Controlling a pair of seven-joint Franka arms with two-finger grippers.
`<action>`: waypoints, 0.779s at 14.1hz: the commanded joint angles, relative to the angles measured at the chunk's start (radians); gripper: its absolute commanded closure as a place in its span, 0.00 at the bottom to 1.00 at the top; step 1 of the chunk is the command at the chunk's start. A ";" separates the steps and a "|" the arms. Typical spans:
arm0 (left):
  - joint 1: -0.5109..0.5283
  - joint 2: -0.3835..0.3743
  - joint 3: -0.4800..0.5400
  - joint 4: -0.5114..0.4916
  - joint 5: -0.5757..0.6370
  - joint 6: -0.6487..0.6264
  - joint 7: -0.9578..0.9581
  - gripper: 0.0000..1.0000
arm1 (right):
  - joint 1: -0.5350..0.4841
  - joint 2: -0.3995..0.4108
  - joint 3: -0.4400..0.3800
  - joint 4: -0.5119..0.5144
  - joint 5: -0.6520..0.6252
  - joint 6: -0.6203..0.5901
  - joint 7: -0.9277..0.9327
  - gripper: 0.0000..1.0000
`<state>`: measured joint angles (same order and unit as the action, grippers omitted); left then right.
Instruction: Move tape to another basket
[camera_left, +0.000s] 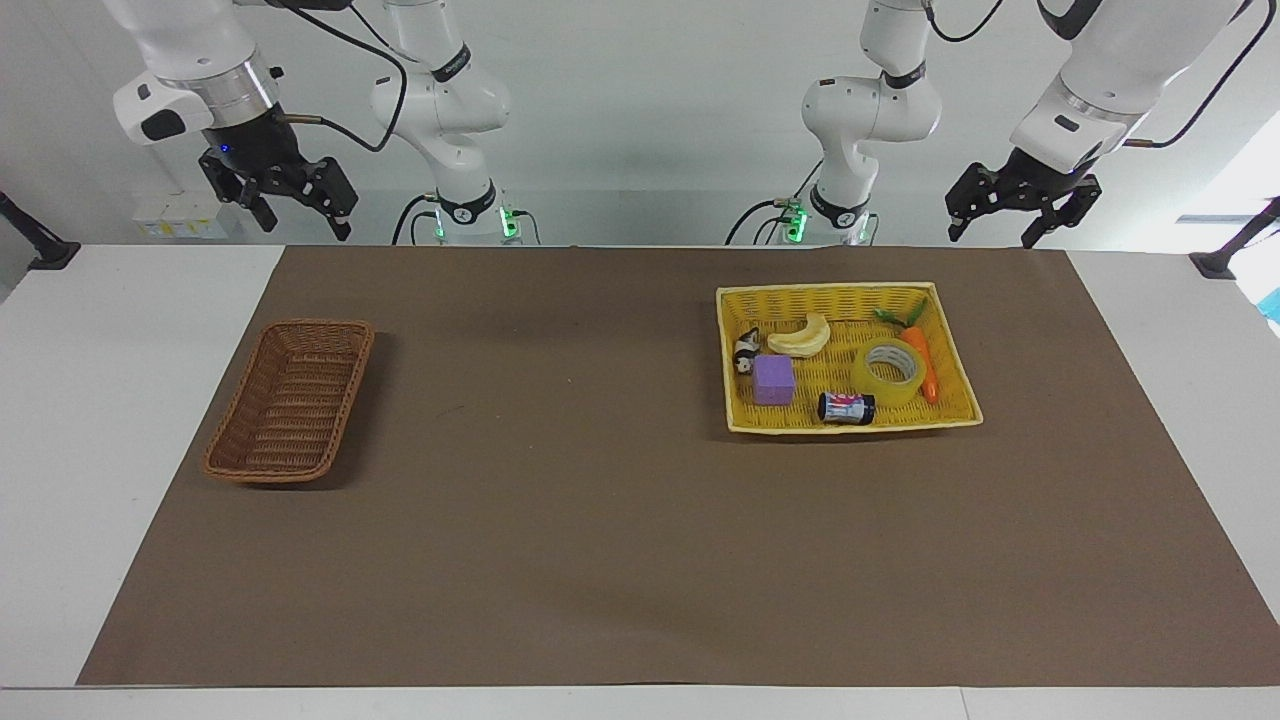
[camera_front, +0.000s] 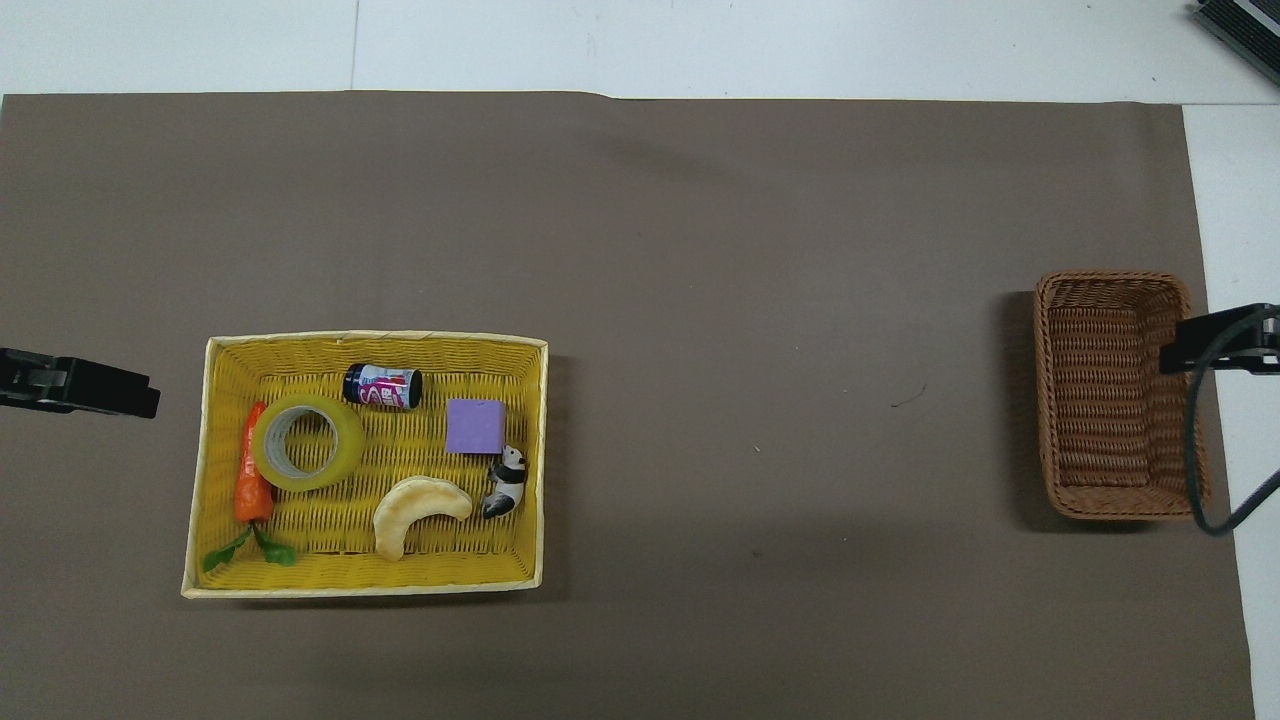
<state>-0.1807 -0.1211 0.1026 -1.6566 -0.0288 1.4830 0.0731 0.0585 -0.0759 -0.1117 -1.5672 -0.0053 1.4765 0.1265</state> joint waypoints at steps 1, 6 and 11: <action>0.004 -0.028 0.005 -0.035 0.000 0.025 0.007 0.00 | -0.014 -0.005 0.006 -0.002 0.007 -0.013 -0.037 0.00; 0.010 -0.026 0.005 -0.064 0.000 0.036 0.008 0.00 | -0.014 -0.005 0.006 -0.002 0.007 -0.013 -0.042 0.00; 0.013 -0.028 0.006 -0.192 0.000 0.177 -0.027 0.00 | -0.014 -0.005 0.006 -0.002 0.007 -0.013 -0.042 0.00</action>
<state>-0.1747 -0.1202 0.1082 -1.7784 -0.0286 1.5925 0.0672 0.0585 -0.0759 -0.1118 -1.5672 -0.0053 1.4765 0.1147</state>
